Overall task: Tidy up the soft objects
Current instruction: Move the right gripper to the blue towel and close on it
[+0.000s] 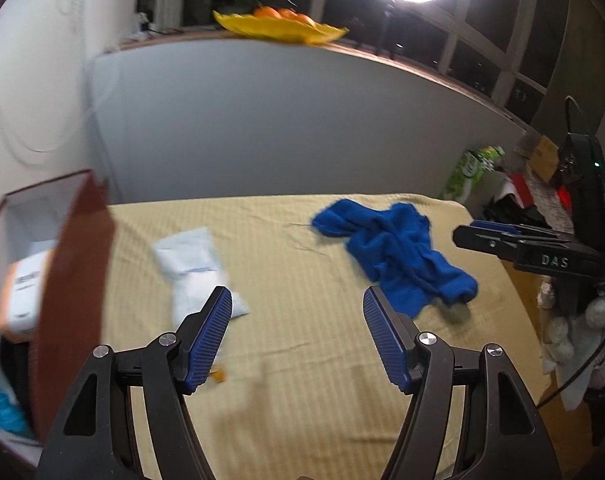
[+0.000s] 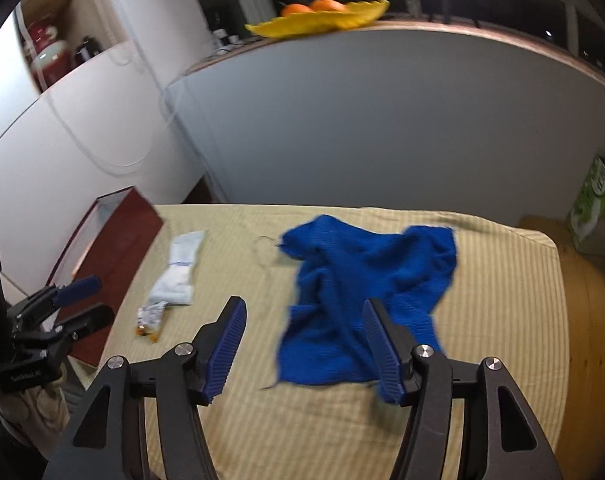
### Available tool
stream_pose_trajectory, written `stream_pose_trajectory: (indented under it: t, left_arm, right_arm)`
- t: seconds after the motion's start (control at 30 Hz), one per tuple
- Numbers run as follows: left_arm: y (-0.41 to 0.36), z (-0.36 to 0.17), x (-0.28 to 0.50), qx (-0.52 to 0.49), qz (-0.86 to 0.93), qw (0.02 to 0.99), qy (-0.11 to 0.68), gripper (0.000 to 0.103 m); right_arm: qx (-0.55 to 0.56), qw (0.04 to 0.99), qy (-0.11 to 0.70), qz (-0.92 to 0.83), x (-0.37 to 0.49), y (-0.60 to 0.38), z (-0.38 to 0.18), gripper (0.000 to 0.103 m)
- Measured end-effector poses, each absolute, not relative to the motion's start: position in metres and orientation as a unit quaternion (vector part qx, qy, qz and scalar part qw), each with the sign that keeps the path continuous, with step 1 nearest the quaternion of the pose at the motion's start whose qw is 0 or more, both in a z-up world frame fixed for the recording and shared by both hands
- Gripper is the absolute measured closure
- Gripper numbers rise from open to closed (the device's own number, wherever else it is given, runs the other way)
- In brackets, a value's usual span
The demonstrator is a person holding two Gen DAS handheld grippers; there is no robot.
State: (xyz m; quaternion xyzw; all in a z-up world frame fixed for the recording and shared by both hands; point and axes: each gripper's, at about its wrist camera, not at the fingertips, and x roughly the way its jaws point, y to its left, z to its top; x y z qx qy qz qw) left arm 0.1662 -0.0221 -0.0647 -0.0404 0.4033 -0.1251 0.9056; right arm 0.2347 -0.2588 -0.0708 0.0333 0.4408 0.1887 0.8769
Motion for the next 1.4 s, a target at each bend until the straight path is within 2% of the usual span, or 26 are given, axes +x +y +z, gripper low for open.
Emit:
stream_pose_trajectory:
  t: [0.2, 0.63, 1.07, 1.1, 1.17, 1.2, 1.23, 1.27, 1.33, 1.4]
  left_arm:
    - [-0.06, -0.084, 0.194, -0.049, -0.161, 0.885, 0.434, 0.035]
    - [-0.124, -0.13, 0.255, -0.031, -0.193, 0.846, 0.495, 0.035]
    - [-0.142, -0.153, 0.27, -0.021, -0.191, 0.837, 0.512, 0.035]
    - [-0.143, -0.153, 0.269, -0.02, -0.191, 0.839, 0.509, 0.038]
    - [-0.145, -0.153, 0.268, -0.021, -0.194, 0.84, 0.507, 0.043]
    - [-0.146, -0.153, 0.268, -0.021, -0.194, 0.84, 0.506, 0.051]
    - [-0.147, -0.153, 0.269, -0.021, -0.193, 0.84, 0.506, 0.06]
    - [-0.149, -0.153, 0.27, -0.02, -0.192, 0.84, 0.507, 0.065]
    - [-0.151, -0.154, 0.272, -0.023, -0.191, 0.839, 0.509, 0.086]
    - [-0.152, -0.154, 0.274, -0.034, -0.197, 0.836, 0.512, 0.092]
  right_arm:
    - [0.056, 0.866, 0.467, 0.166, 0.259, -0.293, -0.092, 0.04]
    - [0.095, 0.831, 0.528, 0.145, 0.303, -0.328, -0.15, 0.039]
    - [0.109, 0.804, 0.56, 0.166, 0.315, -0.315, -0.178, 0.04]
    - [0.11, 0.806, 0.558, 0.166, 0.314, -0.314, -0.178, 0.041]
    - [0.11, 0.808, 0.556, 0.162, 0.314, -0.314, -0.178, 0.052]
    - [0.117, 0.803, 0.559, 0.168, 0.315, -0.314, -0.179, 0.067]
    - [0.124, 0.798, 0.564, 0.171, 0.315, -0.314, -0.18, 0.079]
    - [0.126, 0.796, 0.567, 0.172, 0.315, -0.315, -0.182, 0.081]
    - [0.115, 0.798, 0.566, 0.174, 0.313, -0.308, -0.183, 0.088]
    - [0.115, 0.798, 0.564, 0.179, 0.31, -0.303, -0.181, 0.095]
